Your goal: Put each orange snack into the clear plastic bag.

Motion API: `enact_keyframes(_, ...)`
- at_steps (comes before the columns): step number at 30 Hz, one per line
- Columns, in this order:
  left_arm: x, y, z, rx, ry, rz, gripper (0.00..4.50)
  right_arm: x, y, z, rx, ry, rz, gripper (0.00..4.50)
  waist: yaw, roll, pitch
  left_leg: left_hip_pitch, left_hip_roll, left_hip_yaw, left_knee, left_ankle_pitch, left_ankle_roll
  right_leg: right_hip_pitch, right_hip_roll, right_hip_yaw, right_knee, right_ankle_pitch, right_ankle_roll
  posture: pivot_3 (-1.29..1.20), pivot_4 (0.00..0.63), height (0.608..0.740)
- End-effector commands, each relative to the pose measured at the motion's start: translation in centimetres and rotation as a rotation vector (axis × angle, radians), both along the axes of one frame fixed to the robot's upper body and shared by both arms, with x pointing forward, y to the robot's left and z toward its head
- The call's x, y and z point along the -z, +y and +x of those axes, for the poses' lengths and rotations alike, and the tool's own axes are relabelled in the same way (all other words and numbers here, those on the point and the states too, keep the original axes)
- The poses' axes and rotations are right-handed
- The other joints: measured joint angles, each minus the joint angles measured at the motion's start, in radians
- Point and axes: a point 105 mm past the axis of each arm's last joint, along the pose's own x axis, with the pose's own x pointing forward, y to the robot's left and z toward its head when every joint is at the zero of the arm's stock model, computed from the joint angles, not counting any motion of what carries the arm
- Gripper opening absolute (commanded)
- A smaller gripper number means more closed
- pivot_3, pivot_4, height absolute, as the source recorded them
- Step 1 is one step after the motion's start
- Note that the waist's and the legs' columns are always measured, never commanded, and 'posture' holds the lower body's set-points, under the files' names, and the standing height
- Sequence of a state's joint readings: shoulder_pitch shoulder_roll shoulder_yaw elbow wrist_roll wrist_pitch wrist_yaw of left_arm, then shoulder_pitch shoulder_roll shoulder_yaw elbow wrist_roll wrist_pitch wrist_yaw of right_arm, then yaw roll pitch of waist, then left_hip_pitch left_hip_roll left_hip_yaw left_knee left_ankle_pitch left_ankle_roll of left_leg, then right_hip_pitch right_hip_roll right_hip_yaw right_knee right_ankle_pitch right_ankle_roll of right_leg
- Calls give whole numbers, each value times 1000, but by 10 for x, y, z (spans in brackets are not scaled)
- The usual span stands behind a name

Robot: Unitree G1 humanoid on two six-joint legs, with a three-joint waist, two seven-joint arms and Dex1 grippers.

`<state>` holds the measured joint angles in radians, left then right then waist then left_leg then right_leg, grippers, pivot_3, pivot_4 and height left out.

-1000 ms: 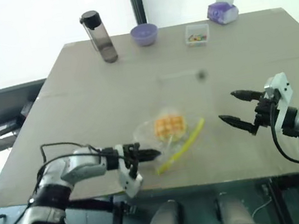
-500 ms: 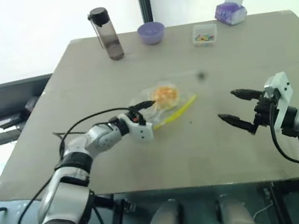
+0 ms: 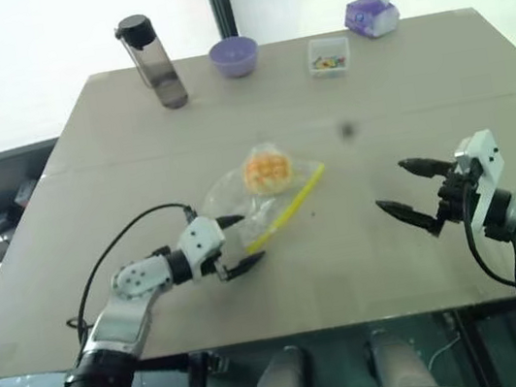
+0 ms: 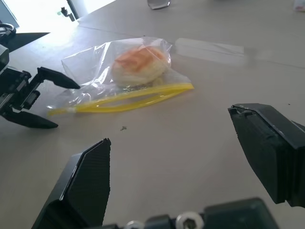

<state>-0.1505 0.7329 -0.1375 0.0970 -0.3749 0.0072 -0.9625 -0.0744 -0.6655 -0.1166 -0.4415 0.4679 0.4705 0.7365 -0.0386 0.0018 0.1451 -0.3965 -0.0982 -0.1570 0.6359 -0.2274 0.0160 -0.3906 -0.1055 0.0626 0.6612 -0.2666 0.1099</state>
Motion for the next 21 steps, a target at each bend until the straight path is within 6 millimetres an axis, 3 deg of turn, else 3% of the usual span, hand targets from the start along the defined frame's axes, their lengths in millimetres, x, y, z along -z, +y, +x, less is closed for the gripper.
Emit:
enact_keyframes(1,-31,13,-7,-110,64,-141,4478,-9,4,-1,-26,-47,-3,4500,1,-4,2,0,0,0,0,0,0,0,0,0,0,0,0,0,150,739)
enact_keyframes(5,-37,21,-23,-197,157,-201,4478,-8,3,0,-35,-42,-11,4500,4,-6,5,-1,0,0,0,0,0,-2,0,0,-1,0,0,0,150,739)
enact_keyframes(11,-41,15,-42,-293,250,-310,4478,-4,3,1,-47,-34,-32,4500,12,-8,8,-1,0,1,-1,0,0,-2,-1,2,-2,0,0,0,150,739)
enact_keyframes(16,-33,-7,-57,-287,314,-337,4478,-4,5,2,-56,-33,-30,4500,27,-9,9,-1,1,3,0,0,-1,-2,-1,2,-2,0,-1,0,150,739)
enact_keyframes(21,-38,-31,-63,-293,249,-331,4478,-4,4,-1,-59,-32,-32,4500,33,-11,10,-2,1,4,-1,0,-1,-2,-1,3,-3,0,-1,0,150,739)
